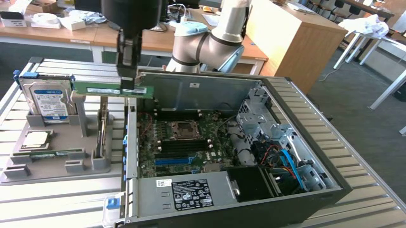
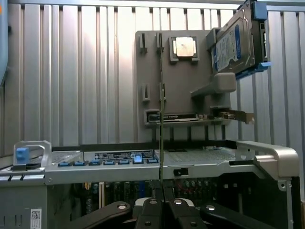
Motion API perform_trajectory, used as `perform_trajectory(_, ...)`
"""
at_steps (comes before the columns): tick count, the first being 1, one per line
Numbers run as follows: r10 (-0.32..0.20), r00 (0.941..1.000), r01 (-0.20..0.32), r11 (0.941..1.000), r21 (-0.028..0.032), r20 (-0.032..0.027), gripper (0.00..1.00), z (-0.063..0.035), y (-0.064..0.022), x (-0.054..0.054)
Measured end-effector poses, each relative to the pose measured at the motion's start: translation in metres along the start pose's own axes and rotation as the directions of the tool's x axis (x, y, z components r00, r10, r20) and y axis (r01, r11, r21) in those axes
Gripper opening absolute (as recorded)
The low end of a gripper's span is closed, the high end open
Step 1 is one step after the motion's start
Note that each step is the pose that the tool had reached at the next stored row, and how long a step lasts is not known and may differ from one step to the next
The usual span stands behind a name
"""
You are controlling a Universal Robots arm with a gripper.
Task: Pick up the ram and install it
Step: 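Pick up the ram and move it above insertion slot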
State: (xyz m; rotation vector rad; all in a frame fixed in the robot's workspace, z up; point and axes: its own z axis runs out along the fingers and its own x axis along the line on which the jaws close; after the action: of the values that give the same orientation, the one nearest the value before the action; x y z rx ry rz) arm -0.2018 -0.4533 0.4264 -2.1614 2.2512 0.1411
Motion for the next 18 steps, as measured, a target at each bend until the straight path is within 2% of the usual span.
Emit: perform_trajectory(18,-0.004,1.0,0.004,1.0,-0.0003,-0.0001,0.11,-0.0024,-0.0491,-0.002)
